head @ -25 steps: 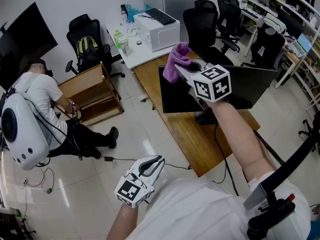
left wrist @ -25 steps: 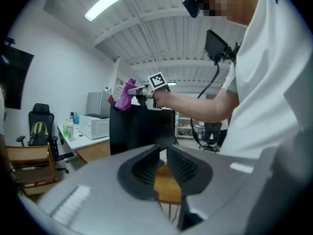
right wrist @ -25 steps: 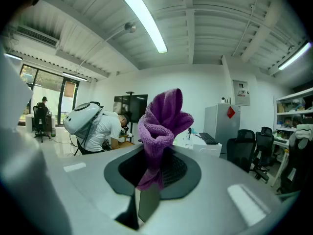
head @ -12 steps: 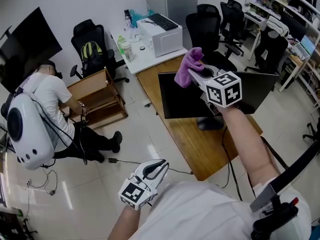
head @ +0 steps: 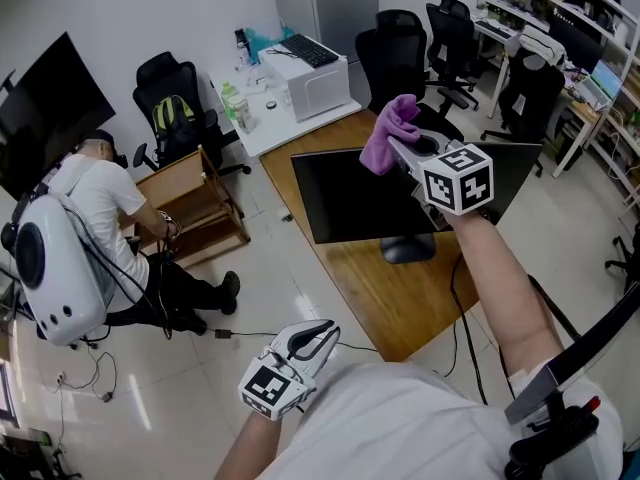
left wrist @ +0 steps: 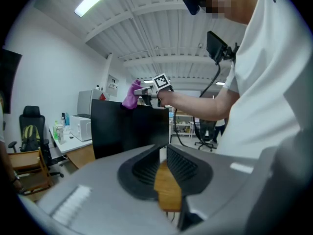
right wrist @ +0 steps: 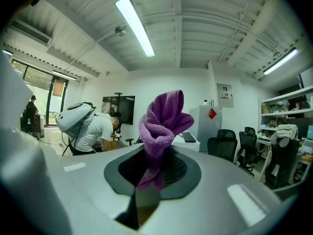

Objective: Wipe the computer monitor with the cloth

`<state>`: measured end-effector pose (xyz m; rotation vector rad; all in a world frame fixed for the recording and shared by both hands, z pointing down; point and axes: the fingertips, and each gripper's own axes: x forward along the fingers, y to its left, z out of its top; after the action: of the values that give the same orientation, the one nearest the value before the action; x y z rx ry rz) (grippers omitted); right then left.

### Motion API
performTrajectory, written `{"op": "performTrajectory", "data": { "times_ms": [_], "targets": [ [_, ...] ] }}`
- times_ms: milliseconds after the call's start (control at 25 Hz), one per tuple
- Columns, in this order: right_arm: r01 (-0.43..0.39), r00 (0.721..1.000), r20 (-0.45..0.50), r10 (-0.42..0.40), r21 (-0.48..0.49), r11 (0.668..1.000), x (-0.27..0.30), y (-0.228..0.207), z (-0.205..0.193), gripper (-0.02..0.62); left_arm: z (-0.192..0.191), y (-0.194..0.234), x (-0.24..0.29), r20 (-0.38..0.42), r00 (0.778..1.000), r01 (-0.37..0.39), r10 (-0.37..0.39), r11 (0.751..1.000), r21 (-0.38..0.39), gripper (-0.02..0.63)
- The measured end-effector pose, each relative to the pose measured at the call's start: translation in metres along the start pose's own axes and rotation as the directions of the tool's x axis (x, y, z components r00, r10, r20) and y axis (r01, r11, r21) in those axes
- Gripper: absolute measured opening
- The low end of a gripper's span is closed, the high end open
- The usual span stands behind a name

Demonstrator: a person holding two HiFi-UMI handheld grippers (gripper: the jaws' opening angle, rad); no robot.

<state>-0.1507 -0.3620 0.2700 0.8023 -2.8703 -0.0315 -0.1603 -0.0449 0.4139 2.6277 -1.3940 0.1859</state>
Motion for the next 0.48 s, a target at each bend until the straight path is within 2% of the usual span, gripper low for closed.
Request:
{"op": "performTrajectory", "data": {
  "times_ms": [480],
  "targets": [
    [0.09,0.996,0.0,-0.09,0.015,0.996,-0.047,-0.067,-0.011,0.054,0.004,-0.017,0.034,-0.025,0.999,0.042,-0.041,0.999,0.016,0.064]
  ]
}}
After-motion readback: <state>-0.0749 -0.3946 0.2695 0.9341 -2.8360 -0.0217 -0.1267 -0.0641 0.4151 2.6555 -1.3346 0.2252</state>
